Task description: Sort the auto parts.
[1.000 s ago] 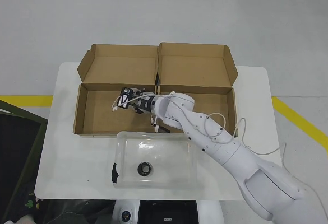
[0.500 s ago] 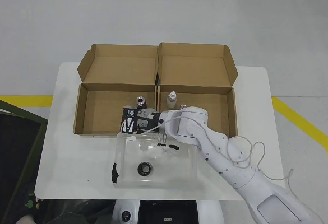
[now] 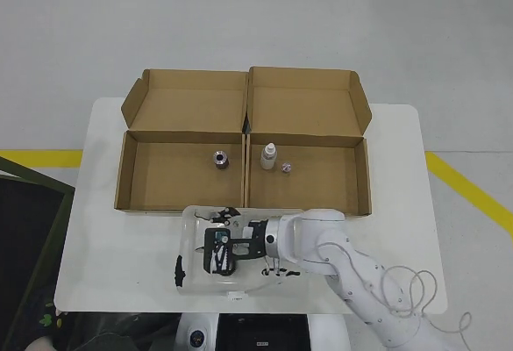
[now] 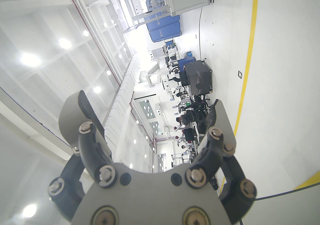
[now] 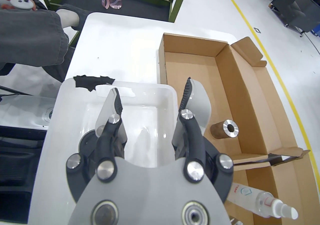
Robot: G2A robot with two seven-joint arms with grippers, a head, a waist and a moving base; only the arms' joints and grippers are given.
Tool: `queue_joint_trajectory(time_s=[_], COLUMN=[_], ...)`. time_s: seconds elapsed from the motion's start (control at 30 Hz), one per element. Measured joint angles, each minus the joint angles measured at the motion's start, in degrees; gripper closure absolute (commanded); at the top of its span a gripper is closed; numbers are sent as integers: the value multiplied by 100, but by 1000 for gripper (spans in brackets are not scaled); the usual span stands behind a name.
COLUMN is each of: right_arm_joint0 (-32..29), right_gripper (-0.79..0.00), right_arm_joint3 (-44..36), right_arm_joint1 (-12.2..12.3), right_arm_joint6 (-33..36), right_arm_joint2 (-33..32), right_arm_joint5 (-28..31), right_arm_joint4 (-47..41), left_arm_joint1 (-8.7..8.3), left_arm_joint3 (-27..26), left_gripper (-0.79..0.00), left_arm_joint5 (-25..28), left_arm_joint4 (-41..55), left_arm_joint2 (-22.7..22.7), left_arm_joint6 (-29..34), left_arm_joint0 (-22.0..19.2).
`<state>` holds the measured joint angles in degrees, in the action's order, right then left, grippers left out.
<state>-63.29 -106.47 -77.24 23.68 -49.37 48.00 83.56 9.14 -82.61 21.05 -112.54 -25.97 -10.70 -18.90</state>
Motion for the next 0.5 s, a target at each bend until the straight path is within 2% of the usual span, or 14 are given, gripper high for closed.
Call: queue_joint_trajectory(time_s=[0.5], right_arm_joint0=[-638], right_gripper=[-477], right_arm_joint3=[-143], right_arm_joint1=[226], right_arm_joint6=[-195], right_arm_joint2=[-60], right_arm_joint5=[313], right_arm_joint4=[570], left_arm_joint1=[0], left_arm_joint3=[0], left_gripper=[-785], left_arm_joint5=[0], left_arm_joint4=[0], left_arm_joint2=[0], left_arm_joint6=[0], left_arm_joint0=[0])
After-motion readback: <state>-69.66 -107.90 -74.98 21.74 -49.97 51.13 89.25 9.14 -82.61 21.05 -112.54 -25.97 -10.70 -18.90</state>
